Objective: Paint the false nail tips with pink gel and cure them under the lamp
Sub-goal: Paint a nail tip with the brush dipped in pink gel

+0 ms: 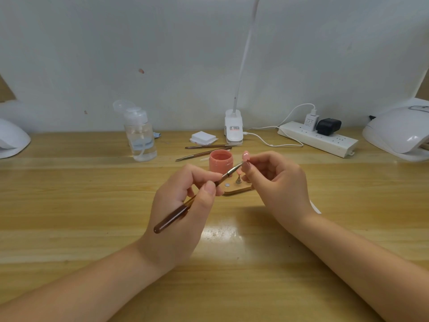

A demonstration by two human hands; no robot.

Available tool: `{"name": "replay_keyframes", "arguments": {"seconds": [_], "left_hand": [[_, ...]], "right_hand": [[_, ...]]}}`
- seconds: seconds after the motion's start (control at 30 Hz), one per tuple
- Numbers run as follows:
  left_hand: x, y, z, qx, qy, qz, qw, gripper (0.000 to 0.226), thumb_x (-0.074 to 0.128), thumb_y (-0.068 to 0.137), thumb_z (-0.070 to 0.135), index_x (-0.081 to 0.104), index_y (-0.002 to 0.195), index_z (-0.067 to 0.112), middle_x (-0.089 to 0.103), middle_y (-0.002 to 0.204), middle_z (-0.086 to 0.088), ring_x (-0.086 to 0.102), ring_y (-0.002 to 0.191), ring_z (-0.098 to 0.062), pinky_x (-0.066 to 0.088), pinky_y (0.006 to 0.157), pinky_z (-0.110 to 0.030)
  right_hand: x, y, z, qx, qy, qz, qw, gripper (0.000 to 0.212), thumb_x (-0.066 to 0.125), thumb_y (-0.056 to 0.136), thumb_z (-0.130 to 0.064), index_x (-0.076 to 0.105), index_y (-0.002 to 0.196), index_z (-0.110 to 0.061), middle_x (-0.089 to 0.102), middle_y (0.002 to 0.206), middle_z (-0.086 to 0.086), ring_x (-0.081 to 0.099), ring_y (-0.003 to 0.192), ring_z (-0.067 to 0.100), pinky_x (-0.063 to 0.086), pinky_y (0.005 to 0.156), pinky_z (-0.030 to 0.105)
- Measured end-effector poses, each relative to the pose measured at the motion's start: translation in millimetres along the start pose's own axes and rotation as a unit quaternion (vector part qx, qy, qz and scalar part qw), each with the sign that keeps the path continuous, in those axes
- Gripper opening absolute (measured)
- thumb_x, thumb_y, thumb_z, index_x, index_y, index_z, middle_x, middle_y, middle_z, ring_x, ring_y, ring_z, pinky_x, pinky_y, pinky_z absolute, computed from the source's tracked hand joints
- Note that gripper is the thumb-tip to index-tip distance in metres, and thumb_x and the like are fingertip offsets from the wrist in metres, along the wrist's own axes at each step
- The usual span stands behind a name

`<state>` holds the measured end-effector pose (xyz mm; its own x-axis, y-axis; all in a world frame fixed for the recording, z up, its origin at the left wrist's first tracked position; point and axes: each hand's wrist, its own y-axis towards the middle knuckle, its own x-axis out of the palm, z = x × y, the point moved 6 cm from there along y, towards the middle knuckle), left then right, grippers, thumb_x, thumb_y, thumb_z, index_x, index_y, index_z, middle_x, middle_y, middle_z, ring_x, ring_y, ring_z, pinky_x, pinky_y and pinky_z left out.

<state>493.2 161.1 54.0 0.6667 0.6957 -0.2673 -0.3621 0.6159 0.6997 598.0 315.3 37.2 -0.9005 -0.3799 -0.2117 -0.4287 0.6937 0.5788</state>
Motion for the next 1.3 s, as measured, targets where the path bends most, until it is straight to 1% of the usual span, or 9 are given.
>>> {"name": "replay_keyframes", "arguments": {"seconds": [0.1,0.23,0.37,0.53,0.7,0.9,1.07,1.17,1.3], "left_hand": [[-1.0,1.0,-1.9,-0.015,-0.018,0.013,1.0,0.018,0.049,0.092,0.034,0.062,0.103,0.029,0.07,0.094,0.016,0.065,0.092,-0.009,0.05,0.077,-0.025],[1.3,1.2,-7.4,-0.042,-0.046,0.003,0.998,0.017,0.054,0.093,0.032,0.063,0.105,0.025,0.072,0.097,0.015,0.067,0.096,-0.009,0.05,0.08,-0.019],[0.2,0.0,-4.7,-0.024,-0.029,-0.003,0.999,0.017,0.048,0.089,0.032,0.063,0.095,0.028,0.07,0.085,0.01,0.066,0.086,-0.014,0.051,0.077,-0.031],[-1.3,-0.1,-3.6,-0.018,-0.043,0.016,0.999,0.016,0.047,0.092,0.032,0.062,0.099,0.029,0.07,0.087,0.012,0.066,0.088,-0.011,0.051,0.077,-0.025],[1.2,0.5,-8.4,-0.044,-0.059,0.016,0.997,0.018,0.049,0.092,0.035,0.062,0.102,0.029,0.071,0.091,0.014,0.066,0.091,-0.008,0.049,0.078,-0.016],[0.4,-1.1,-2.7,-0.01,-0.042,0.001,0.999,0.016,0.046,0.088,0.029,0.062,0.09,0.027,0.069,0.08,0.007,0.066,0.081,-0.011,0.048,0.073,-0.017],[-0.3,0.2,-6.4,-0.04,-0.075,0.031,0.996,0.019,0.047,0.091,0.034,0.062,0.098,0.024,0.07,0.086,0.012,0.066,0.085,-0.007,0.049,0.077,-0.016],[1.7,0.3,-9.0,-0.054,-0.085,0.018,0.995,0.02,0.048,0.09,0.034,0.063,0.097,0.023,0.071,0.087,0.01,0.067,0.085,-0.007,0.049,0.076,-0.015],[1.5,-1.3,-5.4,-0.029,-0.063,-0.009,0.998,0.02,0.046,0.089,0.031,0.064,0.09,0.022,0.07,0.078,0.005,0.067,0.08,-0.012,0.048,0.075,-0.016]], "right_hand": [[3.0,-1.1,0.4,-0.012,0.005,-0.011,1.0,0.004,0.071,0.087,-0.015,0.071,0.09,-0.017,0.072,0.075,-0.004,0.07,0.072,0.014,0.058,0.068,0.039],[6.3,-2.4,-3.4,-0.042,0.014,-0.019,0.999,0.005,0.071,0.087,-0.013,0.071,0.091,-0.016,0.072,0.076,-0.008,0.07,0.072,0.011,0.057,0.066,0.027],[4.7,-0.4,-0.3,-0.023,0.033,-0.013,0.999,0.008,0.069,0.087,-0.013,0.07,0.09,-0.02,0.073,0.075,-0.009,0.071,0.072,0.014,0.059,0.068,0.038],[3.4,-0.1,4.0,-0.002,0.059,-0.008,0.998,0.007,0.071,0.086,-0.014,0.07,0.089,-0.02,0.073,0.073,-0.003,0.071,0.07,0.016,0.059,0.066,0.042],[7.2,-0.9,1.4,-0.012,0.071,-0.02,0.997,0.007,0.071,0.086,-0.012,0.07,0.09,-0.018,0.072,0.075,0.0,0.071,0.072,0.018,0.058,0.066,0.039],[5.4,-0.7,3.3,0.009,0.093,-0.022,0.995,0.008,0.069,0.086,-0.013,0.069,0.09,-0.02,0.073,0.073,-0.002,0.071,0.071,0.017,0.058,0.062,0.032],[7.8,-1.3,3.8,0.015,0.107,-0.021,0.994,0.008,0.071,0.085,-0.012,0.069,0.09,-0.018,0.073,0.074,0.0,0.072,0.071,0.017,0.058,0.062,0.031],[8.1,-1.5,2.6,0.009,0.105,-0.025,0.994,0.008,0.071,0.085,-0.011,0.07,0.091,-0.016,0.073,0.075,-0.001,0.072,0.071,0.017,0.057,0.061,0.029],[6.5,-1.6,3.8,0.028,0.109,-0.022,0.993,0.011,0.07,0.085,-0.007,0.069,0.09,-0.017,0.073,0.073,0.001,0.072,0.07,0.017,0.056,0.059,0.026]]}}
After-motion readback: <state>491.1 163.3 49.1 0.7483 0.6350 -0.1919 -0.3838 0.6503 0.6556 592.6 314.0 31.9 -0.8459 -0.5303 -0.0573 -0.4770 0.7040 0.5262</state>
